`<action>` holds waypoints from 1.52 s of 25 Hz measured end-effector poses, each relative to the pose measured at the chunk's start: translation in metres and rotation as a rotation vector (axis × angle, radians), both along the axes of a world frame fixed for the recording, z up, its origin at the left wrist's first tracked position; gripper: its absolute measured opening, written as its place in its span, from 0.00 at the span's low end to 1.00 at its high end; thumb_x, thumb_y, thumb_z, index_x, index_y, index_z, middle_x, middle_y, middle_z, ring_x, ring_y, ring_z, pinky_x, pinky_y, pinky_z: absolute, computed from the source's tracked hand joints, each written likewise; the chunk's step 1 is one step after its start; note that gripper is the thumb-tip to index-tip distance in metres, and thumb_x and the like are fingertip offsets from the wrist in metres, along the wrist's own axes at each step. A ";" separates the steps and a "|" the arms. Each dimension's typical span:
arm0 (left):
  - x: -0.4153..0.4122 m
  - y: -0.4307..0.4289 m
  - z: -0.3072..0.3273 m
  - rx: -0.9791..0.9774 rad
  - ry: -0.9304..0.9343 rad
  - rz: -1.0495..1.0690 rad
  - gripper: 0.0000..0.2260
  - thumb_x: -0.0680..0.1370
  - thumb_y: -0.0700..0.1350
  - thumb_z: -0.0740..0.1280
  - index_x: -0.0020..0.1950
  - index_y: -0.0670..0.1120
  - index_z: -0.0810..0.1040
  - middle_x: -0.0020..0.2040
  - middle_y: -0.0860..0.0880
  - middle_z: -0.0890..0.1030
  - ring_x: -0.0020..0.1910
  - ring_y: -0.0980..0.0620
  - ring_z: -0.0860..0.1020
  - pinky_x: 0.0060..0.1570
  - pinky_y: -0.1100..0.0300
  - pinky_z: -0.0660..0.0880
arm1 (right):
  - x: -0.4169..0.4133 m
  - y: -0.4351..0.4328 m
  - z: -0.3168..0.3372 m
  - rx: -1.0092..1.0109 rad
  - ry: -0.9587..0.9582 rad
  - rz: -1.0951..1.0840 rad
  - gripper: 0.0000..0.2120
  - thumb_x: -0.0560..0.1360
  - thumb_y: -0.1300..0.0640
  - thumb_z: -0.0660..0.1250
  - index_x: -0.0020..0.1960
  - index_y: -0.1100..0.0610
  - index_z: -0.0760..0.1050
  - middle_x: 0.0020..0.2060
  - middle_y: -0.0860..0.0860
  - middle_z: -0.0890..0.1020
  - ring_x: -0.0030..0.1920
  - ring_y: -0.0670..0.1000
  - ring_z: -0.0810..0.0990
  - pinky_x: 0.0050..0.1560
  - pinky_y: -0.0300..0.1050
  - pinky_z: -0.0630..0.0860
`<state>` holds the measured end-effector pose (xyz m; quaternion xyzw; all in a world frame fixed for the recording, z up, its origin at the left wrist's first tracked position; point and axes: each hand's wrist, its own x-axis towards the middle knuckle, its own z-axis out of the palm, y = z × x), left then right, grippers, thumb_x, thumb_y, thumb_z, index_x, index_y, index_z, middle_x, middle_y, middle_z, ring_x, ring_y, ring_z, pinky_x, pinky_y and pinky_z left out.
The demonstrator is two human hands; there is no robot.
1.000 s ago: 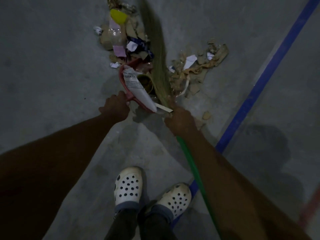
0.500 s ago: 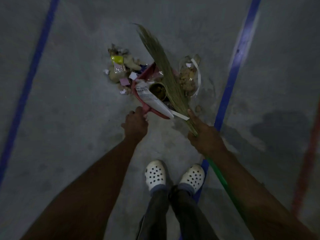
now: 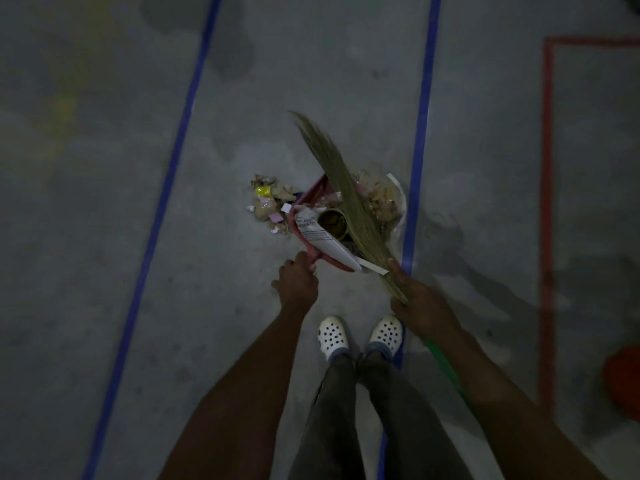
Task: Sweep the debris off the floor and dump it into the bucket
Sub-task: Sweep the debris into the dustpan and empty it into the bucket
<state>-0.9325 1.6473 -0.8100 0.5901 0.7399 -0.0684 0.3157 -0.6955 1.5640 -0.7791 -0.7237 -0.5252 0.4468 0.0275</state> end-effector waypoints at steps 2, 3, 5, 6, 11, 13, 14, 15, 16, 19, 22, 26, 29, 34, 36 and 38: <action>0.001 -0.012 0.045 0.011 0.006 -0.010 0.15 0.79 0.44 0.62 0.66 0.49 0.70 0.60 0.43 0.76 0.62 0.40 0.73 0.60 0.40 0.71 | -0.003 -0.010 0.037 -0.016 0.059 -0.047 0.40 0.79 0.56 0.67 0.80 0.34 0.48 0.51 0.56 0.82 0.42 0.52 0.81 0.40 0.43 0.78; 0.002 -0.019 0.063 0.015 0.004 -0.013 0.15 0.80 0.44 0.62 0.67 0.49 0.70 0.60 0.43 0.76 0.63 0.40 0.73 0.60 0.40 0.71 | -0.004 -0.015 0.054 -0.018 0.092 -0.067 0.40 0.79 0.56 0.67 0.81 0.35 0.49 0.52 0.56 0.82 0.43 0.52 0.82 0.37 0.39 0.77; 0.006 -0.032 0.094 0.037 -0.018 -0.015 0.14 0.81 0.45 0.61 0.66 0.49 0.70 0.60 0.42 0.76 0.62 0.40 0.74 0.60 0.41 0.71 | -0.004 -0.027 0.083 -0.001 0.111 -0.086 0.39 0.79 0.55 0.68 0.81 0.36 0.51 0.55 0.57 0.81 0.44 0.53 0.82 0.37 0.38 0.75; 0.007 -0.037 0.107 0.049 -0.027 -0.017 0.13 0.81 0.45 0.60 0.66 0.49 0.71 0.60 0.42 0.76 0.63 0.39 0.74 0.60 0.41 0.71 | -0.001 -0.033 0.096 0.009 0.102 -0.093 0.39 0.79 0.54 0.68 0.80 0.35 0.51 0.56 0.57 0.81 0.46 0.53 0.81 0.40 0.40 0.74; 0.029 -0.063 0.156 0.124 -0.062 -0.132 0.14 0.82 0.44 0.59 0.67 0.46 0.72 0.63 0.42 0.76 0.65 0.40 0.73 0.61 0.41 0.72 | 0.014 -0.086 0.144 0.058 0.014 -0.156 0.38 0.78 0.52 0.68 0.80 0.35 0.51 0.53 0.53 0.80 0.38 0.48 0.77 0.38 0.38 0.72; 0.048 -0.072 0.169 0.150 -0.068 -0.234 0.14 0.82 0.43 0.59 0.66 0.44 0.72 0.61 0.42 0.76 0.64 0.40 0.74 0.60 0.43 0.72 | 0.028 -0.107 0.156 0.042 -0.024 -0.214 0.36 0.78 0.52 0.67 0.80 0.38 0.54 0.49 0.52 0.79 0.32 0.44 0.76 0.27 0.32 0.69; 0.058 -0.075 0.173 0.169 -0.074 -0.277 0.13 0.82 0.43 0.59 0.66 0.43 0.73 0.60 0.42 0.77 0.63 0.41 0.74 0.59 0.44 0.73 | 0.036 -0.115 0.160 0.037 -0.043 -0.233 0.35 0.78 0.52 0.67 0.81 0.41 0.56 0.48 0.52 0.80 0.30 0.43 0.75 0.24 0.30 0.68; 0.068 -0.081 0.177 0.191 -0.087 -0.309 0.13 0.81 0.43 0.59 0.65 0.43 0.73 0.59 0.42 0.78 0.62 0.41 0.75 0.58 0.46 0.73 | 0.044 -0.124 0.165 0.033 -0.052 -0.261 0.35 0.77 0.53 0.68 0.80 0.42 0.57 0.48 0.52 0.81 0.30 0.43 0.76 0.23 0.29 0.68; 0.081 -0.087 0.180 0.213 -0.106 -0.335 0.13 0.81 0.42 0.59 0.65 0.42 0.74 0.58 0.41 0.79 0.61 0.42 0.76 0.57 0.48 0.74 | 0.053 -0.134 0.170 0.032 -0.051 -0.307 0.35 0.77 0.53 0.68 0.80 0.42 0.58 0.45 0.51 0.81 0.30 0.45 0.78 0.22 0.32 0.71; 0.122 -0.099 0.192 0.257 -0.191 -0.354 0.11 0.82 0.43 0.60 0.62 0.41 0.75 0.56 0.40 0.80 0.58 0.41 0.78 0.52 0.50 0.73 | 0.080 -0.162 0.184 0.071 -0.037 -0.412 0.36 0.77 0.54 0.66 0.80 0.38 0.56 0.43 0.52 0.81 0.33 0.53 0.84 0.28 0.45 0.81; 0.176 -0.114 0.202 0.253 -0.284 -0.428 0.10 0.81 0.42 0.61 0.60 0.41 0.76 0.54 0.40 0.81 0.56 0.40 0.78 0.49 0.51 0.72 | 0.116 -0.197 0.200 0.084 -0.039 -0.518 0.37 0.77 0.54 0.67 0.80 0.37 0.55 0.48 0.52 0.81 0.36 0.55 0.84 0.30 0.47 0.81; 0.254 -0.138 0.211 0.207 -0.302 -0.507 0.10 0.82 0.47 0.60 0.58 0.45 0.77 0.53 0.43 0.81 0.55 0.42 0.78 0.52 0.50 0.75 | 0.164 -0.251 0.217 0.112 -0.064 -0.675 0.36 0.76 0.53 0.67 0.79 0.35 0.57 0.43 0.49 0.82 0.33 0.49 0.82 0.27 0.41 0.78; 0.323 -0.160 0.214 0.212 -0.308 -0.631 0.09 0.82 0.46 0.60 0.58 0.47 0.76 0.51 0.45 0.81 0.54 0.43 0.79 0.52 0.49 0.76 | 0.202 -0.293 0.226 0.170 -0.028 -0.831 0.36 0.76 0.54 0.66 0.78 0.33 0.57 0.47 0.51 0.82 0.33 0.51 0.82 0.28 0.45 0.80; 0.428 -0.203 0.221 0.163 -0.298 -0.798 0.09 0.81 0.46 0.61 0.60 0.50 0.76 0.53 0.45 0.81 0.56 0.43 0.78 0.57 0.44 0.75 | 0.250 -0.351 0.230 0.166 0.024 -1.140 0.37 0.75 0.54 0.64 0.71 0.22 0.53 0.43 0.55 0.81 0.33 0.58 0.82 0.26 0.47 0.77; 0.466 -0.217 0.223 0.152 -0.303 -0.878 0.11 0.80 0.45 0.60 0.62 0.51 0.76 0.55 0.45 0.80 0.57 0.42 0.78 0.58 0.43 0.74 | 0.268 -0.368 0.228 0.162 0.011 -1.256 0.35 0.74 0.53 0.64 0.68 0.22 0.54 0.41 0.53 0.81 0.31 0.56 0.81 0.24 0.46 0.76; 0.506 -0.231 0.225 0.134 -0.339 -0.971 0.12 0.80 0.44 0.60 0.63 0.51 0.76 0.55 0.45 0.80 0.57 0.42 0.78 0.58 0.43 0.74 | 0.289 -0.384 0.229 0.145 0.020 -1.400 0.28 0.74 0.48 0.66 0.67 0.26 0.62 0.40 0.52 0.80 0.30 0.54 0.80 0.23 0.44 0.74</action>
